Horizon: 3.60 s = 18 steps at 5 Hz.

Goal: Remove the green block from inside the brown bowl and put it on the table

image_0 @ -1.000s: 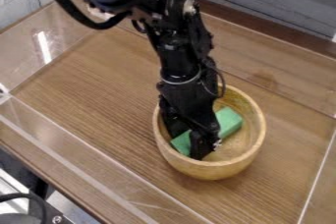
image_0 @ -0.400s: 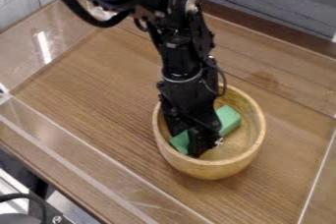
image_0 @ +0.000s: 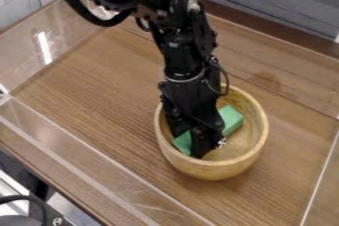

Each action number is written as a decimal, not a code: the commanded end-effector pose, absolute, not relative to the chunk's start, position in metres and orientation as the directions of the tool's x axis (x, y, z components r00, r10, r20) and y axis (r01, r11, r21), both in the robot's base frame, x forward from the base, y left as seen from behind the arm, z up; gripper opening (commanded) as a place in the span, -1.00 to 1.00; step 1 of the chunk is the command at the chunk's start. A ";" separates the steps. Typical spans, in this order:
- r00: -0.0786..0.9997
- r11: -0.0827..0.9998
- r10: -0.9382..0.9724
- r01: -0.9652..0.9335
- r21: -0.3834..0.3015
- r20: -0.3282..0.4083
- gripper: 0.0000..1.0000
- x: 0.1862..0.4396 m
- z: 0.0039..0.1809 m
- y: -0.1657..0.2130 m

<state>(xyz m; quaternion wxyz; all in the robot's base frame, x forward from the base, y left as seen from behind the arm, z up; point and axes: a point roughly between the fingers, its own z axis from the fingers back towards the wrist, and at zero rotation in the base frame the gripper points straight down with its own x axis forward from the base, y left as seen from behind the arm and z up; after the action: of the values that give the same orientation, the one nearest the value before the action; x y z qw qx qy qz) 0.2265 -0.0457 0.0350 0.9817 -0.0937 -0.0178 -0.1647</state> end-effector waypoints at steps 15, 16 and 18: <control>0.971 0.943 -0.224 0.237 -0.233 0.081 -1.00 0.230 0.058 -0.037; 0.972 0.944 -0.217 0.231 -0.236 0.085 -1.00 0.231 0.059 -0.034; 0.974 0.945 -0.208 0.224 -0.238 0.093 -1.00 0.234 0.063 -0.029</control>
<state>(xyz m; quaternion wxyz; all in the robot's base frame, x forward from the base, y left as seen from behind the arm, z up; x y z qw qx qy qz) 0.2211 -0.0314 0.0448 0.9858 -0.1291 0.0064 -0.1074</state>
